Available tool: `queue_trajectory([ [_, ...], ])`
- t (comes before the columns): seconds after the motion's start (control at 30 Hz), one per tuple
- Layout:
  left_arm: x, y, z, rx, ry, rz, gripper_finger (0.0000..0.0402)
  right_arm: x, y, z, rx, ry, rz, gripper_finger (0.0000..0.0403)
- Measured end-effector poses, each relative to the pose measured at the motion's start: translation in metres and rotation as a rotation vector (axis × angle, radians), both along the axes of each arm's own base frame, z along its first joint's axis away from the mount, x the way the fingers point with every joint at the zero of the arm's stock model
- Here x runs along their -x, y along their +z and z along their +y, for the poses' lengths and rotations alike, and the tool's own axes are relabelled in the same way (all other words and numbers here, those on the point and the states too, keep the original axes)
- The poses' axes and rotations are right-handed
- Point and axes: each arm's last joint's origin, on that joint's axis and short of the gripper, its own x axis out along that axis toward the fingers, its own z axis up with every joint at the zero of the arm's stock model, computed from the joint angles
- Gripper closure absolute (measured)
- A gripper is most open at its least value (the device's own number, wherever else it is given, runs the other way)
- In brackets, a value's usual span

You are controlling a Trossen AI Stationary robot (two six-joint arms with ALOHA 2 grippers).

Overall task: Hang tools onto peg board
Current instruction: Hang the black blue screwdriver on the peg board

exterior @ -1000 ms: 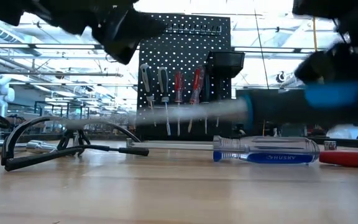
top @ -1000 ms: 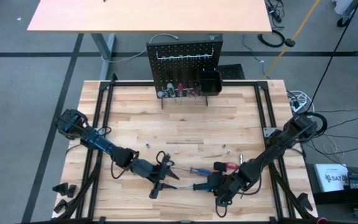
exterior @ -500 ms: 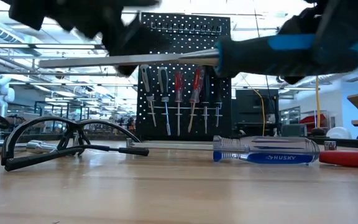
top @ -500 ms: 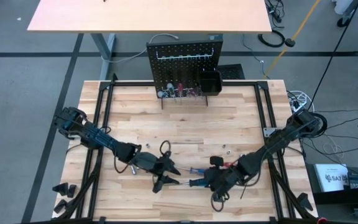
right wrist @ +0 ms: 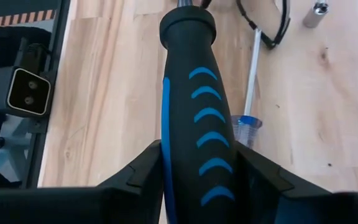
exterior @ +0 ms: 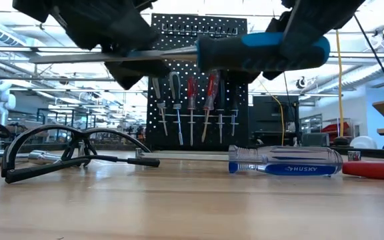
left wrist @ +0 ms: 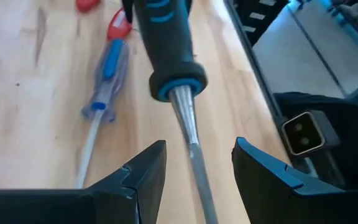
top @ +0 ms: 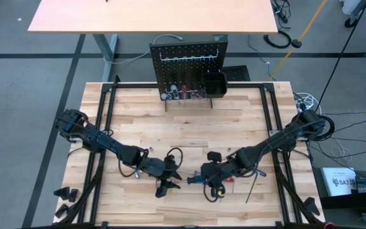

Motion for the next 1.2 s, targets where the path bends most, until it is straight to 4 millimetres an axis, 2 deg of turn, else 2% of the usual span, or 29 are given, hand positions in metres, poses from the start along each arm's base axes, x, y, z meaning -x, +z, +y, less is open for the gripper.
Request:
queue_trajectory([
  [0.57, 0.0021, -0.0035, 0.0011, -0.04, -0.011, 0.028, 0.0221, 0.0009, -0.0006, -0.001, 0.009, -0.006, 0.015, 0.026],
  [0.7, 0.0026, -0.0043, 0.0013, -0.047, -0.014, 0.037, 0.0259, 0.001, -0.0005, -0.001, 0.009, -0.006, 0.015, 0.026],
  [0.87, 0.0028, -0.0045, 0.0012, -0.068, -0.034, 0.029, 0.0357, 0.001, -0.0006, -0.0011, 0.013, -0.005, 0.014, 0.026],
  [0.93, 0.0034, -0.0064, 0.0025, -0.082, -0.021, 0.039, 0.0384, 0.001, -0.0005, -0.0014, 0.016, -0.014, 0.013, 0.026],
  [1.1, 0.0031, -0.0063, 0.0026, -0.099, -0.008, 0.03, 0.0385, 0.002, -0.001, -0.0015, 0.024, 0.01, 0.023, 0.026],
  [1.2, 0.0017, -0.0051, 0.0037, -0.119, -0.009, 0.006, 0.0389, 0.0075, 0.0073, -0.005, 0.021, 0.05, 0.031, 0.0216],
])
